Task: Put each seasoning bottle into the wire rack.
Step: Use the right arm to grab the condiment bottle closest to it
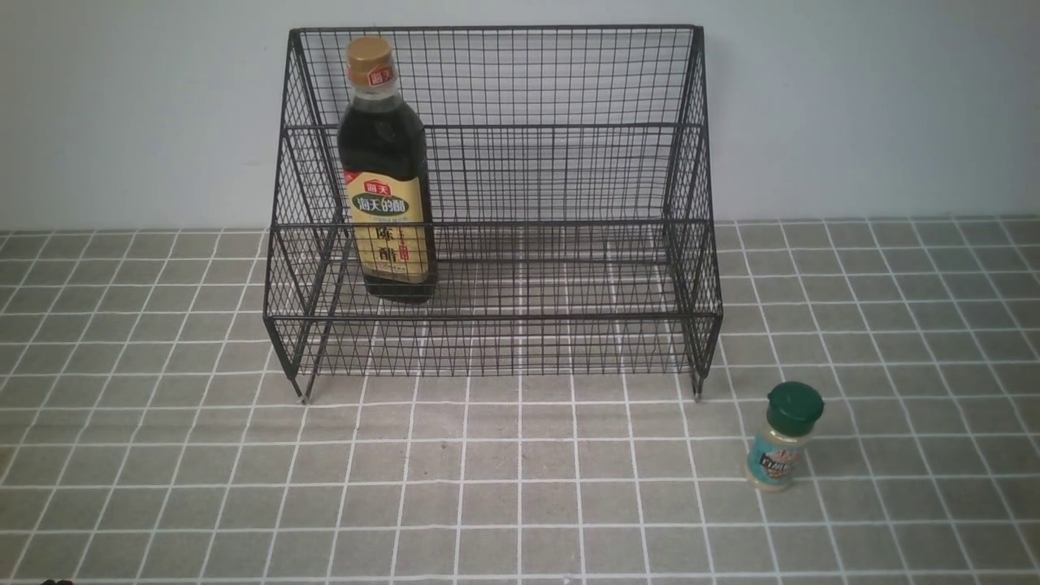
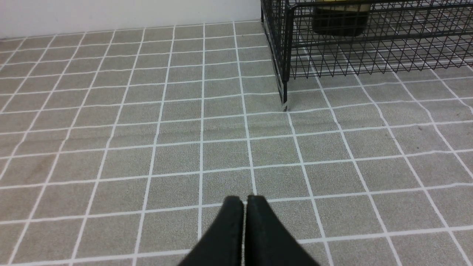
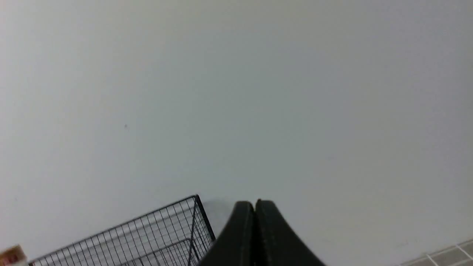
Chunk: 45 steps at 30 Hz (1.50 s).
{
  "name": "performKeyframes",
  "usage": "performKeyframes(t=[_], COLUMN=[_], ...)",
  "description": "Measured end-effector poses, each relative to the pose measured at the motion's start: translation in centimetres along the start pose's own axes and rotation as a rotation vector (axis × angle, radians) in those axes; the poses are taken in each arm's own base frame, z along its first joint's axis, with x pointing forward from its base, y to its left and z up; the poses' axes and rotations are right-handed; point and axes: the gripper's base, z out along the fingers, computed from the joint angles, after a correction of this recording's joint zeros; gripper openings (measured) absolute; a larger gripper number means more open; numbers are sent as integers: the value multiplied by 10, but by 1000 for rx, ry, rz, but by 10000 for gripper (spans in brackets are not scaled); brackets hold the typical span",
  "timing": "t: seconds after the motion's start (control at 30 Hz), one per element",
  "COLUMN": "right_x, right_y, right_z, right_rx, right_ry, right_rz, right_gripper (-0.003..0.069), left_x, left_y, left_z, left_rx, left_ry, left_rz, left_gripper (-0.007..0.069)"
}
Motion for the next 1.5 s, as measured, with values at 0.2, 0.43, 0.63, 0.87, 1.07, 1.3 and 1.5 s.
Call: performKeyframes(t=[0.2,0.43,0.63,0.87,1.07,1.3,1.5], right_x=[-20,-57,-42,-11,27,86,128], right_y=[12,43,60,64,74,82,70], right_z=[6,54,112,177,206,225,234], right_rx=[28,119,102,128,78,25,55], right_ry=[114,709,1257,1439,1571,1618,1642], right_rz=[76,-145,-293,-283,-291,-448,-460], right_gripper=[-14,-14,-14,31,222,560,653], left_x=[0,0,0,0,0,0,0], left_y=[0,0,0,0,0,0,0], left_z=[0,0,0,0,0,0,0], left_rx=[0,0,0,0,0,0,0], left_ry=[0,0,0,0,0,0,0], left_rz=[0,0,0,0,0,0,0], left_gripper=[-7,-7,-7,-7,-7,-7,-7])
